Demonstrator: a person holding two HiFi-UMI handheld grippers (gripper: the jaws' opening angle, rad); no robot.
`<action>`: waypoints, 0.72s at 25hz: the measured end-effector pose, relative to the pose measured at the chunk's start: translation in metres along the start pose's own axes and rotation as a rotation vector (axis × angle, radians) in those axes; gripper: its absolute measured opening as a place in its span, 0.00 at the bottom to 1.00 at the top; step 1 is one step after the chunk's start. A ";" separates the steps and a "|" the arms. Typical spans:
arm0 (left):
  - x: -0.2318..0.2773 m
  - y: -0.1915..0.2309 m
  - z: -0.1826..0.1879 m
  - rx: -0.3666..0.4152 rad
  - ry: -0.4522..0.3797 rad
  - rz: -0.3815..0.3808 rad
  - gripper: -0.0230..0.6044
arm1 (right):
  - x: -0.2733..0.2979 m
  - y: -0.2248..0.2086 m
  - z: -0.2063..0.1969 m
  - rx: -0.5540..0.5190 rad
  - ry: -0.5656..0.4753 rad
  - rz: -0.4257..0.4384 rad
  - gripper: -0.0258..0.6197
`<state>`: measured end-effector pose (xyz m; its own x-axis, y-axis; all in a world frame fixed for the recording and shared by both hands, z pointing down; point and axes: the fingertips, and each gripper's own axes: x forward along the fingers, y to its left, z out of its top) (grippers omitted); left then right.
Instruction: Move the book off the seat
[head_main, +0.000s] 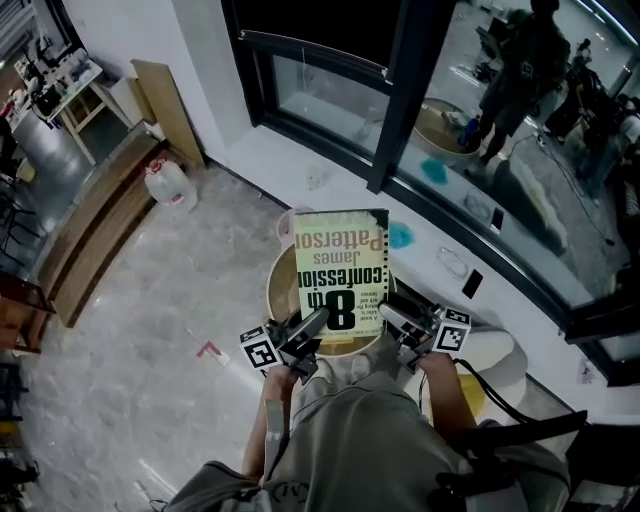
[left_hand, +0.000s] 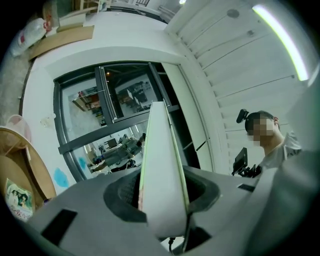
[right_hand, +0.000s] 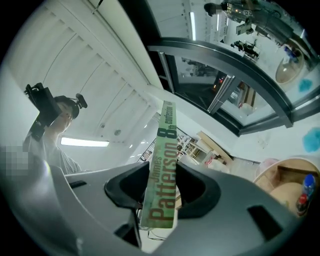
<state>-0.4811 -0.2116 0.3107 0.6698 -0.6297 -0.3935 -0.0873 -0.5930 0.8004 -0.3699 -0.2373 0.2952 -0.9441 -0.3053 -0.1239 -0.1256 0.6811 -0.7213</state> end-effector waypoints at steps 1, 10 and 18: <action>0.002 0.002 -0.004 -0.006 -0.002 0.002 0.32 | -0.004 -0.002 0.001 0.000 0.002 0.000 0.31; 0.007 0.039 -0.026 -0.067 0.004 0.071 0.32 | -0.020 -0.045 -0.014 0.124 0.018 -0.046 0.31; -0.039 0.135 -0.085 -0.251 0.037 0.263 0.32 | -0.045 -0.143 -0.108 0.378 0.100 -0.174 0.31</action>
<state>-0.4559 -0.2245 0.4725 0.6748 -0.7233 -0.1464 -0.0797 -0.2687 0.9599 -0.3428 -0.2490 0.4774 -0.9460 -0.3154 0.0753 -0.1829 0.3273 -0.9270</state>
